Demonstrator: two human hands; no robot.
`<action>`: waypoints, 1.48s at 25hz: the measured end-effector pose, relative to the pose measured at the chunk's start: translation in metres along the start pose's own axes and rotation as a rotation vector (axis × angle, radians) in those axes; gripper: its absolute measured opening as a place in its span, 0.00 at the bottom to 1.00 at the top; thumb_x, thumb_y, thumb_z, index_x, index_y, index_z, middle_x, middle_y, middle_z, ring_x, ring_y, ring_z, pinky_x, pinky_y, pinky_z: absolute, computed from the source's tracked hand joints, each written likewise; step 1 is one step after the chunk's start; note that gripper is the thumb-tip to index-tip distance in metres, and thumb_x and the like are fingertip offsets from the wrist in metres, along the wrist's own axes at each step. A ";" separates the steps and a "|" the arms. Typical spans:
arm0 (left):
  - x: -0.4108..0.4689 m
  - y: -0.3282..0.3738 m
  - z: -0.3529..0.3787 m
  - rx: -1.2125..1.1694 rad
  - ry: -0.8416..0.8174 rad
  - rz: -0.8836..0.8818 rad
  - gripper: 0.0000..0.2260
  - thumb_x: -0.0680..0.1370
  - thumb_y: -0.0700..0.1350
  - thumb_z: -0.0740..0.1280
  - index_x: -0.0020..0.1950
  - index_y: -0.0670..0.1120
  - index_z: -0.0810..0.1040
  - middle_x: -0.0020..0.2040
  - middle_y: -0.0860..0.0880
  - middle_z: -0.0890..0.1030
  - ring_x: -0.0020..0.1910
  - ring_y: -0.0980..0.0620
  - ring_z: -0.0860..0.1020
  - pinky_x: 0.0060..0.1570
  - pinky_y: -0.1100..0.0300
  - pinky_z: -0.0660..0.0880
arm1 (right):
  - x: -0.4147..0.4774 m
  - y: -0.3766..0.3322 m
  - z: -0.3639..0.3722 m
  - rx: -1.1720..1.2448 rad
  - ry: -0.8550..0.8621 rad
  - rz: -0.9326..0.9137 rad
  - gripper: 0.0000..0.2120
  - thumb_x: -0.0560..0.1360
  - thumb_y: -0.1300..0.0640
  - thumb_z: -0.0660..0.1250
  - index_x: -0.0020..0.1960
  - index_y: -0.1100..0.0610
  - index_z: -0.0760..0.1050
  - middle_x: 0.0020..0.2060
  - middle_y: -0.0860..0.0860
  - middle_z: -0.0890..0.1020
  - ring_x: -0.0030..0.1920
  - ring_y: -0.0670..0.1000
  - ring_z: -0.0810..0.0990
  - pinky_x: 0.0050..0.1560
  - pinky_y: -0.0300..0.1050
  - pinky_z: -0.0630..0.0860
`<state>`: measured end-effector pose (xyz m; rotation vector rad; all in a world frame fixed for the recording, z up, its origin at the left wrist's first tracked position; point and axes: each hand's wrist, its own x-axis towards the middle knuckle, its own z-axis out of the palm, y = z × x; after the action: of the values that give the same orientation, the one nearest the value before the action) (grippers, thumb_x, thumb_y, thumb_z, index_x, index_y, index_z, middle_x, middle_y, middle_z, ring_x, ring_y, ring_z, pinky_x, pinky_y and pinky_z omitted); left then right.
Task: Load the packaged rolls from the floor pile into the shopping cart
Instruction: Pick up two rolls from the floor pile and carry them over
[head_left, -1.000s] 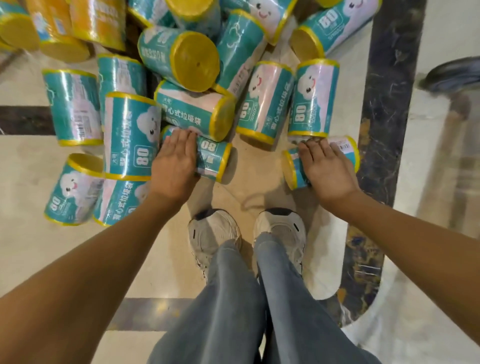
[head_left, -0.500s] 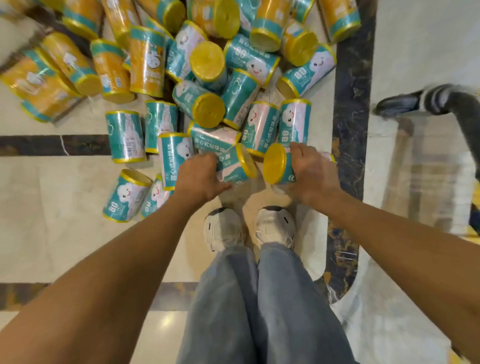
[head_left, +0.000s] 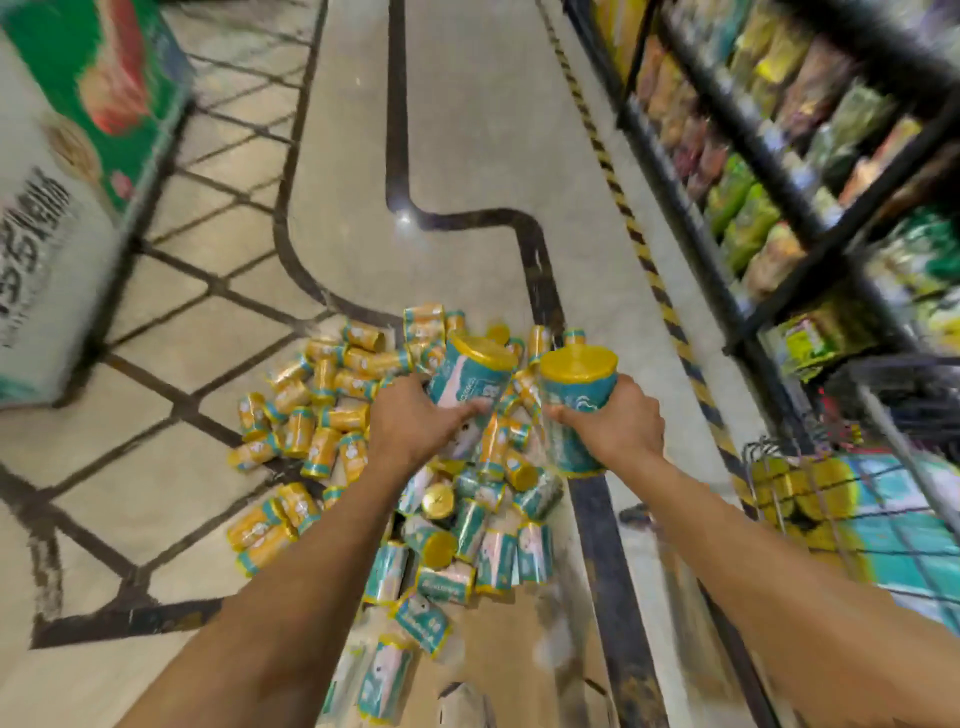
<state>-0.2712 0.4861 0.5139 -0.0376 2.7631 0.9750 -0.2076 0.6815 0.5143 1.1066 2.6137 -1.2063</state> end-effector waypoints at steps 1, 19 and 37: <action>0.001 0.033 -0.021 -0.042 0.029 0.029 0.28 0.62 0.67 0.73 0.48 0.46 0.83 0.42 0.47 0.84 0.43 0.48 0.82 0.36 0.60 0.70 | -0.001 -0.022 -0.029 0.059 0.039 -0.008 0.33 0.62 0.41 0.78 0.60 0.57 0.74 0.57 0.58 0.80 0.58 0.61 0.78 0.54 0.51 0.74; -0.069 0.452 -0.002 -0.430 -0.501 0.686 0.27 0.61 0.66 0.74 0.47 0.44 0.85 0.41 0.46 0.85 0.37 0.54 0.80 0.42 0.59 0.79 | -0.072 0.007 -0.406 0.361 0.849 0.305 0.25 0.61 0.38 0.76 0.49 0.55 0.79 0.49 0.54 0.83 0.51 0.56 0.81 0.48 0.49 0.77; -0.104 0.433 0.225 0.282 -0.932 0.726 0.28 0.61 0.70 0.72 0.29 0.44 0.73 0.28 0.48 0.76 0.28 0.49 0.75 0.31 0.57 0.69 | -0.050 0.192 -0.313 0.554 0.663 0.958 0.28 0.63 0.33 0.73 0.41 0.57 0.69 0.43 0.53 0.80 0.46 0.55 0.80 0.40 0.44 0.69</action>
<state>-0.1679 0.9593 0.6320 1.1926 1.9657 0.4816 0.0225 0.9502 0.6247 2.7755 1.4862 -1.4261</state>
